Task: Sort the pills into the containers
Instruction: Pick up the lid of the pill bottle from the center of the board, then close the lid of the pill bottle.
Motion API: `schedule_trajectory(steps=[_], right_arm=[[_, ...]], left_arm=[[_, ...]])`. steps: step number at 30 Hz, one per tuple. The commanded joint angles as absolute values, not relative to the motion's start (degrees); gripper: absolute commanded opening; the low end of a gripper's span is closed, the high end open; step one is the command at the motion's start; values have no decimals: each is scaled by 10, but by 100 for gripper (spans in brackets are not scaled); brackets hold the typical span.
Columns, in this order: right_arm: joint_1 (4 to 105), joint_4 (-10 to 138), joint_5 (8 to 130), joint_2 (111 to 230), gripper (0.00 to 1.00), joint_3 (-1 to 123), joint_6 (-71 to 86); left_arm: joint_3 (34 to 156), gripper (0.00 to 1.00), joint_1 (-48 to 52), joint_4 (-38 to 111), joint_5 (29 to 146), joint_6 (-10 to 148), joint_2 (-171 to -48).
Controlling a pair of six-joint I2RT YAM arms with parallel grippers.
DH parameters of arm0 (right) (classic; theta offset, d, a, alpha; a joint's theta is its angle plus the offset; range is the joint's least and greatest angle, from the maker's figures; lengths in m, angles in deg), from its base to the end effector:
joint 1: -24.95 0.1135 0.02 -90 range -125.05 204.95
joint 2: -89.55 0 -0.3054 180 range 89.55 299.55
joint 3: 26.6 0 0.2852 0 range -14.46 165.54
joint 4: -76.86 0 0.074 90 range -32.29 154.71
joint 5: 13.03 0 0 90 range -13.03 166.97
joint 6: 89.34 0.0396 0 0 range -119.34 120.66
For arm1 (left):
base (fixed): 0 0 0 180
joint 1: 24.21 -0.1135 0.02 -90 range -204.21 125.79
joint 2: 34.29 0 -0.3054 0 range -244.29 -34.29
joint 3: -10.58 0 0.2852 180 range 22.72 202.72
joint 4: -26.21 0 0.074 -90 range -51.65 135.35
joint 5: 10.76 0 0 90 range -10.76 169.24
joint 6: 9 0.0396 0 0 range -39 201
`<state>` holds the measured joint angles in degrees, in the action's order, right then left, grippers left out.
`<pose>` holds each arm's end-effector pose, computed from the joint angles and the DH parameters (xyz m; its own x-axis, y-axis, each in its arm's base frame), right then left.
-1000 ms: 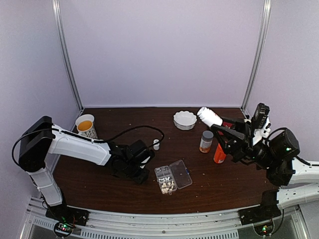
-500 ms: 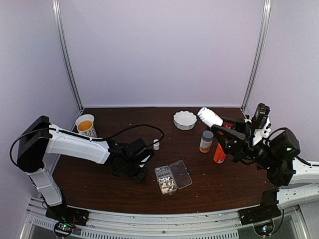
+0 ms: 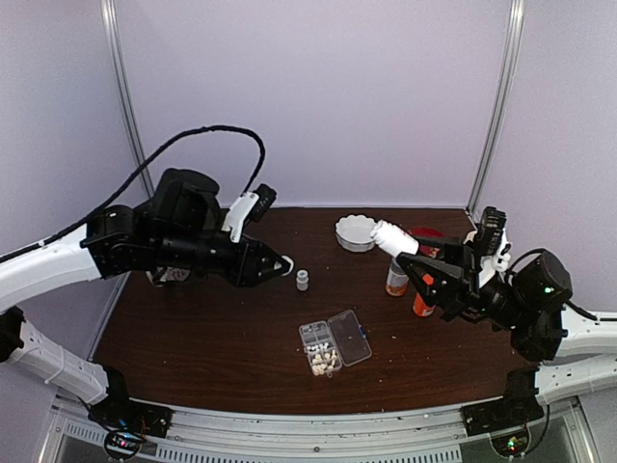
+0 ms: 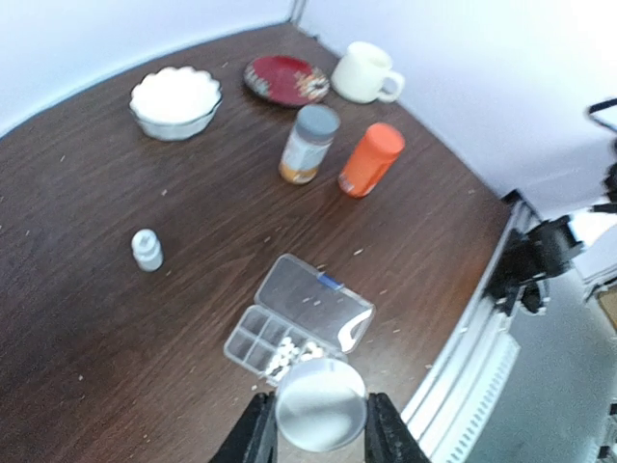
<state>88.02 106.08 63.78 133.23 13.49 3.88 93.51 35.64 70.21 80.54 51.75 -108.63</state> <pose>0.0758 0.1693 0.3552 0.1416 0.3995 -0.9057 -0.9707 0.2355 -0.0479 0.1560 -0.2704 0.3843 -0.6809 0.1996 -0.7047 0.6202 0.6690 -0.4097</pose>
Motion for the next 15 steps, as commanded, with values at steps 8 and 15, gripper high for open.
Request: schedule_trajectory(steps=[8,15], right_arm=[[898,1045,561,1433,0,221,24],[920,1060,573,1473,0,248,-5]], left_arm=[[961,28,359,551,1038,463,-1010],[951,27,359,496,1064,436,-1000]])
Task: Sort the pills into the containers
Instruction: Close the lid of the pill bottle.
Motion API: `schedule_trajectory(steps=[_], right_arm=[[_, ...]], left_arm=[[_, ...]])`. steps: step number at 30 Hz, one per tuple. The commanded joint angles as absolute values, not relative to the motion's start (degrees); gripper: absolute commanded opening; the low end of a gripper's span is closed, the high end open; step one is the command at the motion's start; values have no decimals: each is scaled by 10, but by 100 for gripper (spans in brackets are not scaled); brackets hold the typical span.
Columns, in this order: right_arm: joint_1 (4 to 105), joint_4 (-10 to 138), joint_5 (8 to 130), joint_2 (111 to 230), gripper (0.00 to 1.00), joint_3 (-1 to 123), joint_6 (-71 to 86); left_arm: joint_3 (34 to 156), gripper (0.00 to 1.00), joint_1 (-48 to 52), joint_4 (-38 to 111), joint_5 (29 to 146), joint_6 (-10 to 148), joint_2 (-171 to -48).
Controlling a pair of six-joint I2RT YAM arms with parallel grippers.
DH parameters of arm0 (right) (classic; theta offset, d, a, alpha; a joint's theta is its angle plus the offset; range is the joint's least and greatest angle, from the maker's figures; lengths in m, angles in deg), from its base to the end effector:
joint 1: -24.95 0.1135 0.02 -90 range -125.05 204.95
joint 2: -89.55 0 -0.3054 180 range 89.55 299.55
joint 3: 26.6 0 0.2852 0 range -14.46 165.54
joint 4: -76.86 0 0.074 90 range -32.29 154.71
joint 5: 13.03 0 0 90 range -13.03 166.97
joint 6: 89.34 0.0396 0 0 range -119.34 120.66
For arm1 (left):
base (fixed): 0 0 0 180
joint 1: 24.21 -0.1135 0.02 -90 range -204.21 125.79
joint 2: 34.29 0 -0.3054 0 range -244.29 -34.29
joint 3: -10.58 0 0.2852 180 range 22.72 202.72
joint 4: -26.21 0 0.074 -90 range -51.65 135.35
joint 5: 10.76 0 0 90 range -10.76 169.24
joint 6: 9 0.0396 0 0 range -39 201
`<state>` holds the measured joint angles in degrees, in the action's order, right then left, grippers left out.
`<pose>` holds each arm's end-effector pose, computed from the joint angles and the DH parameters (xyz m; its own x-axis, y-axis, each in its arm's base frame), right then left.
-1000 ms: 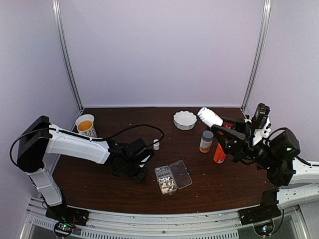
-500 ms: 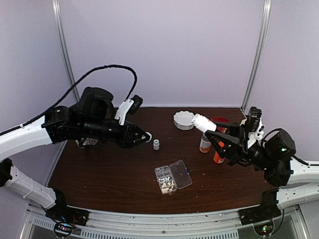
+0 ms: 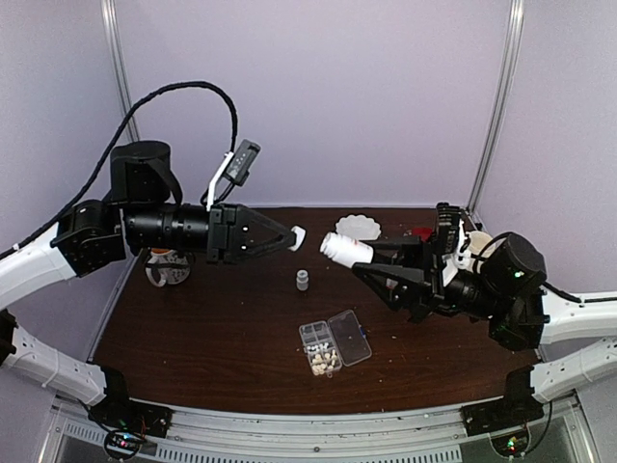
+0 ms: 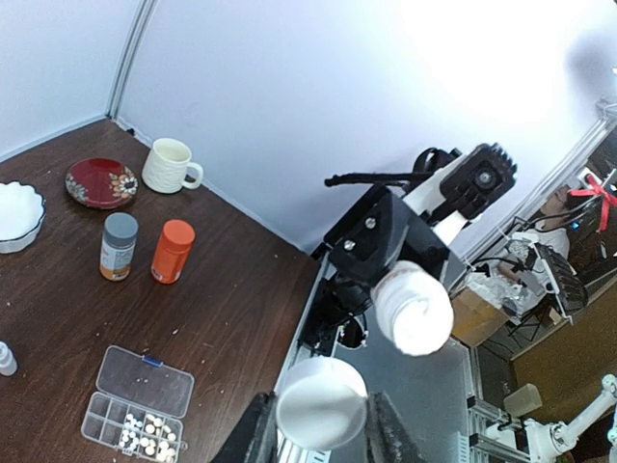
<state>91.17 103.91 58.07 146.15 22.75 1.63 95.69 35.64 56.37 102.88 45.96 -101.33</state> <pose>0.0849 0.2245 0.3702 0.1198 0.3117 -0.9426 -0.9908 0.0973 -0.0938 0.1268 -0.2499 0.4601 -0.6540 0.0788 -0.7524 0.7494 0.2031 -0.6302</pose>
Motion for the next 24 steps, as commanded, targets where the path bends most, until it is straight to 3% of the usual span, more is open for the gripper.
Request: schedule_trajectory(steps=[1,24], right_arm=[[921,1062,572,1477,0,249,-6],[931,1096,571,1548,0,300,-27]], left_arm=[[948,27,359,489,1064,433,-999],[906,27,359,387,1113,365,-991]])
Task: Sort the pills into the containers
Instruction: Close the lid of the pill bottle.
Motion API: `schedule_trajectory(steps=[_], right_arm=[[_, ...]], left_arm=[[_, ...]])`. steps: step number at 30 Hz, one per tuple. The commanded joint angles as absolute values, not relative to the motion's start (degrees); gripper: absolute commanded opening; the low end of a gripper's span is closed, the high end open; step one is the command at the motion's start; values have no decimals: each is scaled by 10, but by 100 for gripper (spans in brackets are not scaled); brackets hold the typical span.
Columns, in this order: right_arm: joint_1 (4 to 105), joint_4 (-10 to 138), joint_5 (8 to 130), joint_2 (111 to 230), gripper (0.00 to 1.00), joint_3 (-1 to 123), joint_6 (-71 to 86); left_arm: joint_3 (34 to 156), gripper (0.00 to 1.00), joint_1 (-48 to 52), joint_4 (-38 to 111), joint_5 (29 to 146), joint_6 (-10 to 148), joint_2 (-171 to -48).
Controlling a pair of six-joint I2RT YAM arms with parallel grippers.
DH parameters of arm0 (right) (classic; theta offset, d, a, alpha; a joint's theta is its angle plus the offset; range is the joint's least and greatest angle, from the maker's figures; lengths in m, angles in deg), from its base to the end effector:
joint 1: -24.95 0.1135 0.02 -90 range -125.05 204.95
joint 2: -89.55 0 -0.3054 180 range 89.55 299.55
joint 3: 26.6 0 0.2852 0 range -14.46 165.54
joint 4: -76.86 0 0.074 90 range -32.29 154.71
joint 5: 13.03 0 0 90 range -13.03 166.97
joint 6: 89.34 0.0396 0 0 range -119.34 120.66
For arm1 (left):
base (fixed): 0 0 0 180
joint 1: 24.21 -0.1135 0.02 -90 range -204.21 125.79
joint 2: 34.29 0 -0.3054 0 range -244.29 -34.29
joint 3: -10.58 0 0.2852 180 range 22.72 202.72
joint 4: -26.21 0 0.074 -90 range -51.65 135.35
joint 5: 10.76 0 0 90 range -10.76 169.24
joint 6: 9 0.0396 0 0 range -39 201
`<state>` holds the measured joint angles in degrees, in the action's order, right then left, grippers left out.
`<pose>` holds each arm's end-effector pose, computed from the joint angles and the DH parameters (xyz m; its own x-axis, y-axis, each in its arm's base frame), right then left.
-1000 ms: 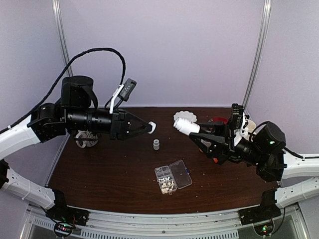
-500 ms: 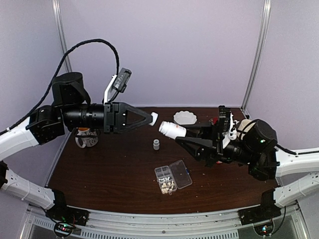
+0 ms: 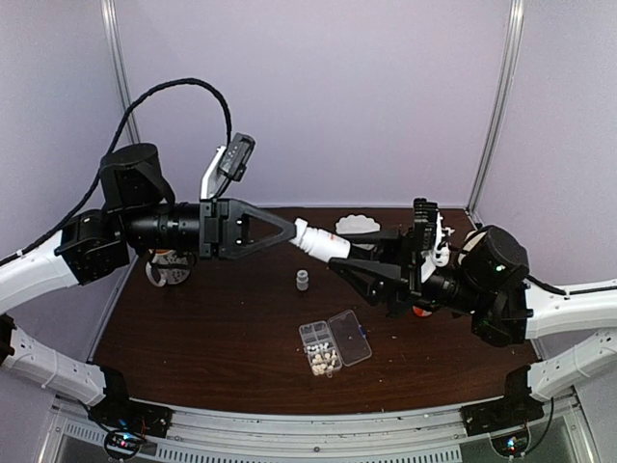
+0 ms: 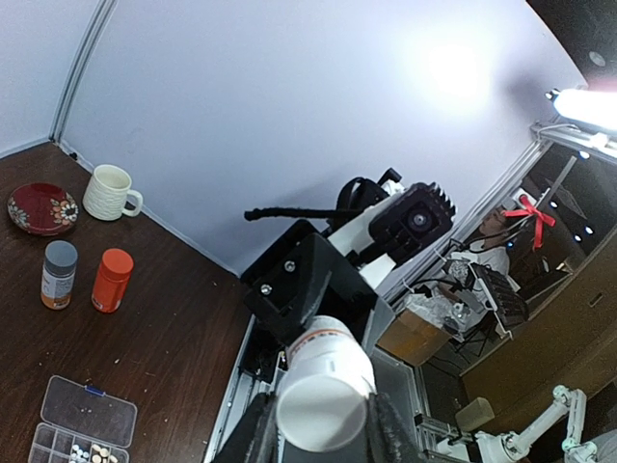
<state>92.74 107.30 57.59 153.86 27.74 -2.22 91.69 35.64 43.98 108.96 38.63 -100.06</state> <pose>0.0910 0.2576 0.3783 0.1818 0.3199 -0.9298 -0.9830 0.0850 -0.1630 0.1227 -0.2502 0.4628 -0.6895 0.0218 -0.7240 0.7243 0.0305 -0.6888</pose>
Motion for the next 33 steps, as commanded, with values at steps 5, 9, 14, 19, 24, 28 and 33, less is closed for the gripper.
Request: schedule_trajectory(steps=[5,9,14,19,24,28,33], right_arm=[[931,1094,579,1552,0,307,-20],[931,1074,589,1552,0,318,-28],[932,1063,606,1551,0,323,-40],[939,1006,629,1545,0,331,-114],[964,944,678,1544,0,339,-220],[992,913,750,1555,0,349,-308],[1005,939,786,1559,0,343,-314]], left_arm=[[906,26,358,387,1132,354,-996],[906,26,359,387,1140,347,-998],[906,26,359,369,1150,335,-1005],[922,26,358,428,1126,339,-1010],[926,25,358,475,1116,318,-1018],[921,25,358,465,1120,294,-1015],[917,25,359,451,1129,299,-1010]])
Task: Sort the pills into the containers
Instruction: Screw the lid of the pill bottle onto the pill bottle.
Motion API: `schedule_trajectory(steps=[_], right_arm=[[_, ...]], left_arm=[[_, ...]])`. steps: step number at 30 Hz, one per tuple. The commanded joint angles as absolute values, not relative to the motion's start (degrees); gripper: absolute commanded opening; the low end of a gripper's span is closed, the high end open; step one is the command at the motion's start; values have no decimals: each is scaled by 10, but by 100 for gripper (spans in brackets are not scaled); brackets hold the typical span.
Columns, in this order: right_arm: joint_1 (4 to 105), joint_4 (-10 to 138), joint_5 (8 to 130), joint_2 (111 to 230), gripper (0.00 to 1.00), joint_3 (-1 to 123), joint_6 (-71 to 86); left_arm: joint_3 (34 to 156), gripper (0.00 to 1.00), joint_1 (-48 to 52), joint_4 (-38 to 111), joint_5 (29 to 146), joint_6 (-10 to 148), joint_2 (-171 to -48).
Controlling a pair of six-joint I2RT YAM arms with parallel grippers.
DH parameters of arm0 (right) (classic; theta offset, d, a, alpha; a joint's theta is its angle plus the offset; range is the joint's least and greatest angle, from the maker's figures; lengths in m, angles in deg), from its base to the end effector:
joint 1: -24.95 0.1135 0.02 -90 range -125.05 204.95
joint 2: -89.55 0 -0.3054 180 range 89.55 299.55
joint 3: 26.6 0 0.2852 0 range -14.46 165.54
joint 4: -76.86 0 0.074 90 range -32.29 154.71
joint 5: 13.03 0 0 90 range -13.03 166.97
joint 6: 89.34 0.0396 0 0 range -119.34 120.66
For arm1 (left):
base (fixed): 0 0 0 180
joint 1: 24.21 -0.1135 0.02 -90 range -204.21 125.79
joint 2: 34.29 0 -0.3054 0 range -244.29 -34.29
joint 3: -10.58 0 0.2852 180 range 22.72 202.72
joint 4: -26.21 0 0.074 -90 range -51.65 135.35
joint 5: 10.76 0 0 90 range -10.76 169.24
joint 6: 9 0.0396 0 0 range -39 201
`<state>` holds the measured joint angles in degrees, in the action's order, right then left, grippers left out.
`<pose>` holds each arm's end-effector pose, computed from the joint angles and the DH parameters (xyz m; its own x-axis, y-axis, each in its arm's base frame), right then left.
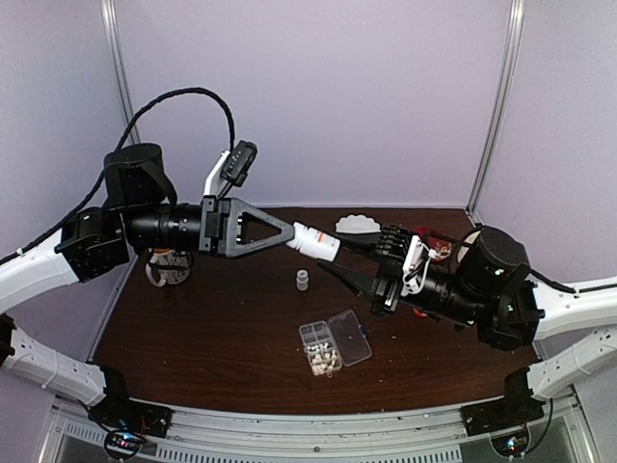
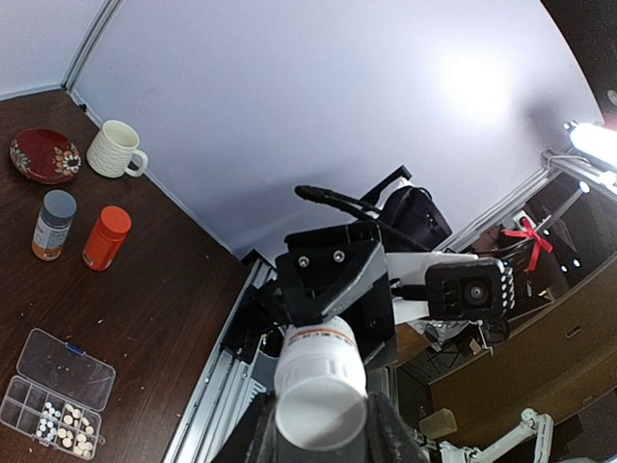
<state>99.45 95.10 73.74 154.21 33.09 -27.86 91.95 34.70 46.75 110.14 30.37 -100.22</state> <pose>0.0737 0.2742 0.3909 0.5203 0.0922 -0.8490 -0.8289 0.2936 -0.4761 0.1261 -0.2485 0.4587 -0.8014 0.0444 -0.5965 0.5982 0.0621 -0.7990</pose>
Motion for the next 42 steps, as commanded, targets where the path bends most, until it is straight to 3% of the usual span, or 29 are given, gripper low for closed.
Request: schedule_trajectory(steps=[1,13,17,21,31,42], right_arm=[[1005,949,776,1557,0,342,-294],[997,1009,649,1546,0,371,68],[996,1013,627,1537,0,367,139],[990,1013,610,1526,0,355,177],[969,991,546,1528,0,357,258],[937,1034,482,1549,0,337,358]], left_arm=[[916,24,358,454,1127,310,-1009],[973,23,358,506,1205,637,-1059],[954,28,359,495,1222,756,-1056],[981,26,358,557,1230,885,-1073],[1030,22,358,662,1113,1182,-1094],[1051,16,364,667,998,1421,-1093]])
